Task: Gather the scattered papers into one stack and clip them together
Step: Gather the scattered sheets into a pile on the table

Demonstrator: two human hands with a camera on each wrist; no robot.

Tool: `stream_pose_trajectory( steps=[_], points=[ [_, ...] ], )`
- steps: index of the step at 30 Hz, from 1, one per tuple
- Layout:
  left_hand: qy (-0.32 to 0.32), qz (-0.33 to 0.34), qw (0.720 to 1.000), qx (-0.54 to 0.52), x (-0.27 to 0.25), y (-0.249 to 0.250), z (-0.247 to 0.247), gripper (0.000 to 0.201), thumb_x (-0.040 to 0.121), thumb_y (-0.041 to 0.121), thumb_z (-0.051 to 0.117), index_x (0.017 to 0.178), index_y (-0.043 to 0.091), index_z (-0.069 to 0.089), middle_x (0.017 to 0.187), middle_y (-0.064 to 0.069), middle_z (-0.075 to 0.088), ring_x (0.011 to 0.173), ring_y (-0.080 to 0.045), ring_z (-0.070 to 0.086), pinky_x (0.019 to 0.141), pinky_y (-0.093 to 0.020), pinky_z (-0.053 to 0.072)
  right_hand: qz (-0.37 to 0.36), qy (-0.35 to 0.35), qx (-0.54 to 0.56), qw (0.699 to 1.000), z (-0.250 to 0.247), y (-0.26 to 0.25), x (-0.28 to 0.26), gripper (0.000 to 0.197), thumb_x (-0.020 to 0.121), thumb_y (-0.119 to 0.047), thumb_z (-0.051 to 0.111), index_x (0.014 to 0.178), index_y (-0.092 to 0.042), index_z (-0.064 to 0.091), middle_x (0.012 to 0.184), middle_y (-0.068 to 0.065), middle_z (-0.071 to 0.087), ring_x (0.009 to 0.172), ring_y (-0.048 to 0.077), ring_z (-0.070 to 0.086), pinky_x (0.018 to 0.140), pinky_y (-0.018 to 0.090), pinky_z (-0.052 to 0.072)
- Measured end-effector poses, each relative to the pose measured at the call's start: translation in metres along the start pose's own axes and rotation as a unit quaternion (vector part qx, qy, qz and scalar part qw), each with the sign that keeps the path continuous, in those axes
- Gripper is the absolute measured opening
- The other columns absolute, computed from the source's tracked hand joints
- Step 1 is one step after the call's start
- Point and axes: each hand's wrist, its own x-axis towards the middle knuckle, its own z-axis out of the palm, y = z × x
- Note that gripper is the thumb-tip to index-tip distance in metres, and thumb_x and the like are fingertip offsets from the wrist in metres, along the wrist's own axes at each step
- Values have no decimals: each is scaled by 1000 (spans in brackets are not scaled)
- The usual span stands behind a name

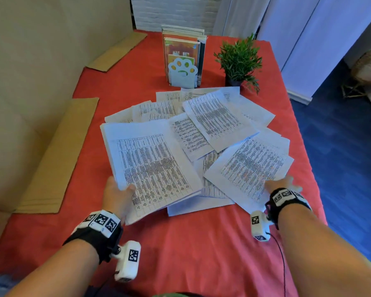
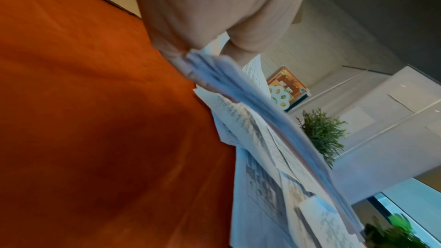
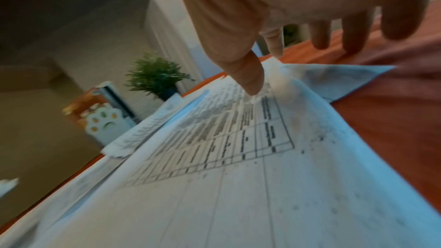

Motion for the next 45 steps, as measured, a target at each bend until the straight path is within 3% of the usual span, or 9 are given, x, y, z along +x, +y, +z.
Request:
stream_pose_trajectory(
  steps=[7,12,15,17,20,24,28,33,45],
  points=[
    [28,-29,999,-9,7,-11,-18,29,85,4,63,107,16,49,103,-9,61,93,-28,60,87,-44,51,-148,-30,-71,986,16,-30,-11,68,79,0,48,140,-25,32,140,15,30,125,41,31,104,52,32],
    [42,-42,998,-32,7,-16,-27,32,86,4,63,114,15,51,105,-6,63,92,-27,61,87,-43,51,-276,-41,-133,951,40,-48,-38,51,79,0,49,125,-22,43,138,5,38,117,36,41,100,50,39],
    [45,-51,996,-49,10,-22,-33,32,85,5,64,109,20,51,106,-6,65,96,-29,63,90,-50,52,-329,-73,-130,932,53,-56,-56,62,79,0,49,134,-29,43,143,0,38,125,33,40,104,49,37],
    [44,-52,996,-58,12,-26,-37,31,84,5,64,109,21,52,107,-6,66,98,-30,65,90,-52,52,-315,-55,-87,943,54,-59,-59,62,81,-11,57,136,-34,41,143,1,38,126,33,41,104,49,37],
    [35,-54,995,-78,14,-33,-42,32,84,4,64,111,20,54,110,-7,67,99,-30,65,90,-53,51,-177,16,17,984,42,-59,-48,63,76,-29,70,132,-30,41,141,11,36,122,40,41,103,52,37],
    [17,-61,994,-86,14,-39,-43,34,85,3,64,114,18,54,110,-9,68,98,-30,66,89,-55,52,-99,-29,61,993,35,-65,-36,85,72,-26,72,142,-29,25,139,16,29,121,44,41,101,52,40],
    [2,-67,994,-89,8,-34,-39,34,86,1,62,113,17,52,111,-12,66,100,-31,64,91,-52,51,-153,-105,127,974,47,-85,-54,87,77,-9,65,148,-29,19,142,17,22,119,40,47,101,42,42],
    [-6,-58,993,-103,2,-25,-37,31,88,-5,57,112,14,47,103,-9,62,89,-24,60,87,-40,48,-312,-172,40,934,69,-94,-81,69,80,-1,44,145,-18,32,141,17,31,125,34,46,105,34,40],
    [-31,-58,996,-62,5,-35,-54,40,86,-5,59,123,6,50,114,-12,64,98,-29,63,83,-38,49,-408,-247,-45,878,99,-61,-143,69,86,-1,47,147,-25,29,151,12,22,135,31,38,105,31,36]
  ],
)
